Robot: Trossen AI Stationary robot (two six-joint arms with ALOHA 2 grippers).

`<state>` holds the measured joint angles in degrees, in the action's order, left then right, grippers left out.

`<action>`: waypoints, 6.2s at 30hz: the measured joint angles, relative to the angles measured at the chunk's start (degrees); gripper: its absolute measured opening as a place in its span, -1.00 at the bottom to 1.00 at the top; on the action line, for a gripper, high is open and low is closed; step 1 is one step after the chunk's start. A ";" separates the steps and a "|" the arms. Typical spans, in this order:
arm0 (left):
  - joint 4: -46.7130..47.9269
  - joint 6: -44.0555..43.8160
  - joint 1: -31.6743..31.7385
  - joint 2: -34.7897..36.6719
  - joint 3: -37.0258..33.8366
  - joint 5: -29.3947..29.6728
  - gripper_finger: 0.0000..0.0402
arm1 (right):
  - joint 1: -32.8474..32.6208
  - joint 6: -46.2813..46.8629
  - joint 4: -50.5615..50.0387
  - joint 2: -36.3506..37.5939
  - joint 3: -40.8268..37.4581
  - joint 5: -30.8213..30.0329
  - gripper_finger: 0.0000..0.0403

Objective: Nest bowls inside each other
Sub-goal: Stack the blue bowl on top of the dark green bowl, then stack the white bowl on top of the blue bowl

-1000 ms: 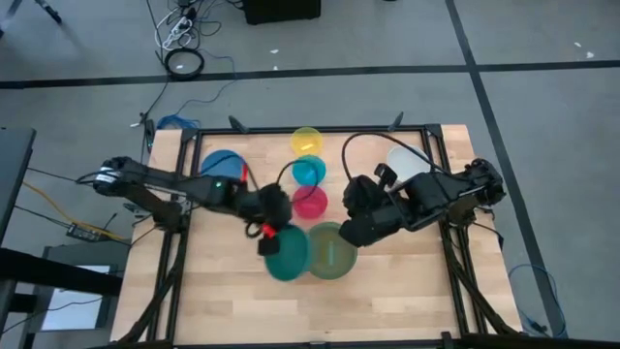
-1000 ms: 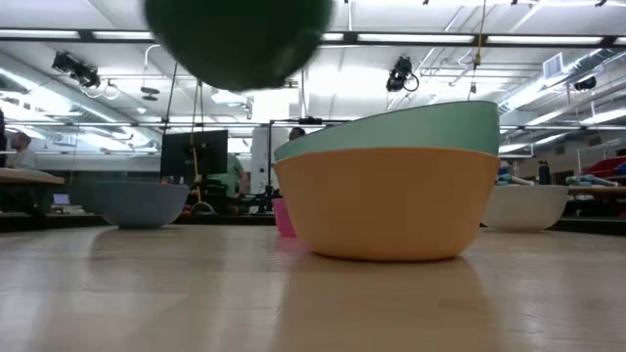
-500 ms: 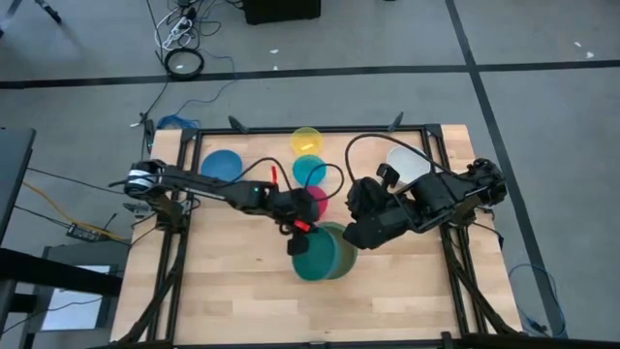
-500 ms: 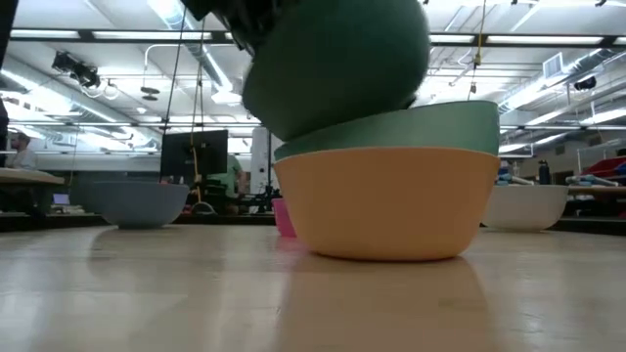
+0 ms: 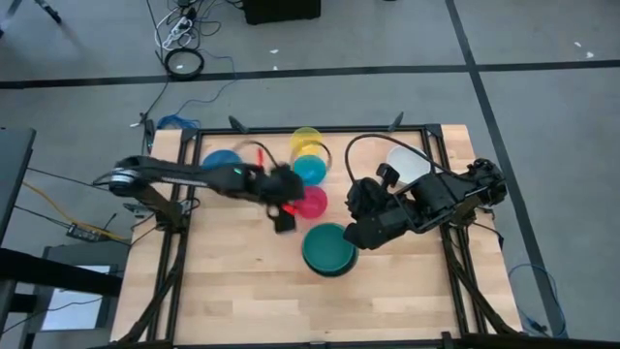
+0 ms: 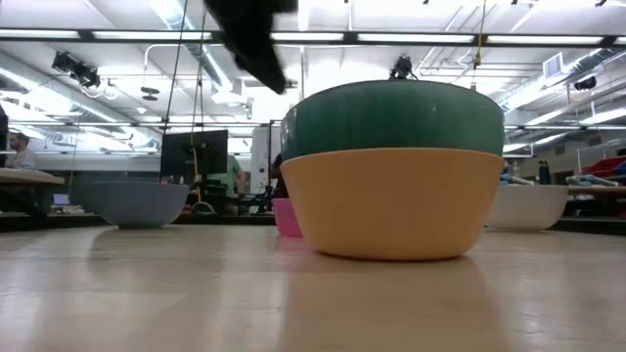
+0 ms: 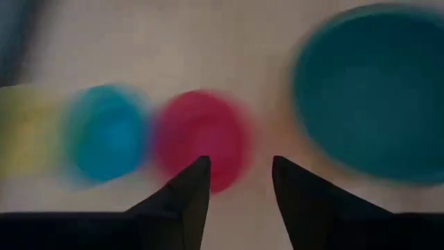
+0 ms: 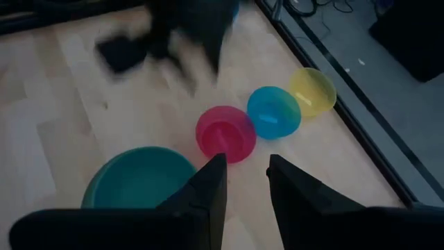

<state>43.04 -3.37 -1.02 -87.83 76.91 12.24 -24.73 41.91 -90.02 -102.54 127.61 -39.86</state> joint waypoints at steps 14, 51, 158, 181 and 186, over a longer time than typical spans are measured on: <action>22.83 1.03 11.14 13.18 -11.11 13.09 -0.15 | -1.23 -0.11 0.01 0.00 0.00 -2.00 -0.52; 18.86 2.02 23.81 12.97 -29.72 3.76 -0.15 | -0.64 0.58 0.00 0.00 0.00 -2.52 -0.52; 28.30 -12.08 -16.61 17.13 16.15 18.16 0.21 | 40.77 -0.89 10.33 29.62 -68.16 32.02 -0.08; 31.45 -14.83 -16.61 17.06 16.10 20.31 0.21 | 57.15 -10.73 28.95 28.28 -79.08 38.58 -0.08; 31.49 -14.92 -16.61 17.04 16.10 20.70 0.21 | 57.52 -13.21 31.27 23.39 -80.21 40.06 -0.18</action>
<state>74.53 -18.29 -17.63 -70.78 93.01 32.94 32.79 28.70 -58.75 -79.15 47.40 0.20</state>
